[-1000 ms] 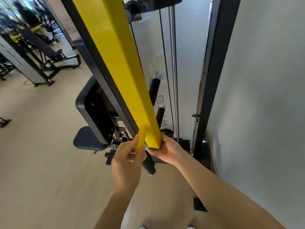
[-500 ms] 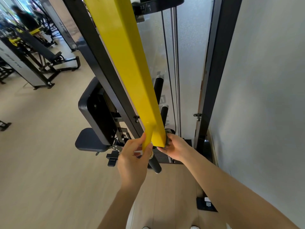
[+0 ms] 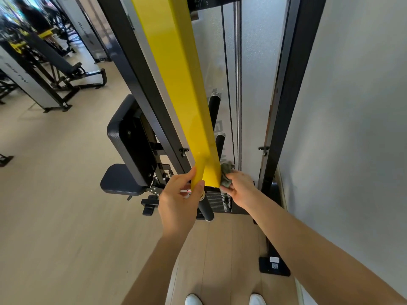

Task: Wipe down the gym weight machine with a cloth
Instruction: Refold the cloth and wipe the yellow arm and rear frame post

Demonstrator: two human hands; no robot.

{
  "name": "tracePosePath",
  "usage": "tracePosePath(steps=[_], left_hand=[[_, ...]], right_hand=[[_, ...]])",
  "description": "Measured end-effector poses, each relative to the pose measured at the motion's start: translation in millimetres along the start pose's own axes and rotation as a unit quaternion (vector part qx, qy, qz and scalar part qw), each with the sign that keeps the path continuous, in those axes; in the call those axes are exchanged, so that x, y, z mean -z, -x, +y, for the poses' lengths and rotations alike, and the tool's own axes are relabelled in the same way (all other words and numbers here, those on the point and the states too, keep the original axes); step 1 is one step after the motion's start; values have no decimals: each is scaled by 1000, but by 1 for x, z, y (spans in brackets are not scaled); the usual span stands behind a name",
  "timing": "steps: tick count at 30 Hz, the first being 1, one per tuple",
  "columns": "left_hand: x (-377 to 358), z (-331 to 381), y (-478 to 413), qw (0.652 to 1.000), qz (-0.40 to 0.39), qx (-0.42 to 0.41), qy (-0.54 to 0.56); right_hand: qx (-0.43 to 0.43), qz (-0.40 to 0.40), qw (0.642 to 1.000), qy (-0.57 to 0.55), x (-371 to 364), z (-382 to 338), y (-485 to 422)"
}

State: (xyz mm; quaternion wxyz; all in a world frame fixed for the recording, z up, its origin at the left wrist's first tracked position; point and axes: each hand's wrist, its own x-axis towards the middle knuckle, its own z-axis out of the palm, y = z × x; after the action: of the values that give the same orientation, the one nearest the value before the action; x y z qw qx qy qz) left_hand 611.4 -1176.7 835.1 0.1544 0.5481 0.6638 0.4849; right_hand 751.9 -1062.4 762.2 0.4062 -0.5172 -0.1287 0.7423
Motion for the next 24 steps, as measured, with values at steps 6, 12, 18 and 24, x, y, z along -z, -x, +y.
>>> tracePosePath(steps=[6, 12, 18, 24], left_hand=[[0, 1, -1, 999, 6, 32, 29], [18, -16, -6, 987, -62, 68, 133], [46, -34, -3, 969, -105, 94, 204], [101, -76, 0, 943, -159, 122, 265]], right_hand=[[103, -53, 993, 4, -5, 4, 36], [438, -101, 855, 260, -22, -12, 85], [596, 8, 665, 450, -32, 26, 95], [606, 81, 535, 583, -58, 81, 130]])
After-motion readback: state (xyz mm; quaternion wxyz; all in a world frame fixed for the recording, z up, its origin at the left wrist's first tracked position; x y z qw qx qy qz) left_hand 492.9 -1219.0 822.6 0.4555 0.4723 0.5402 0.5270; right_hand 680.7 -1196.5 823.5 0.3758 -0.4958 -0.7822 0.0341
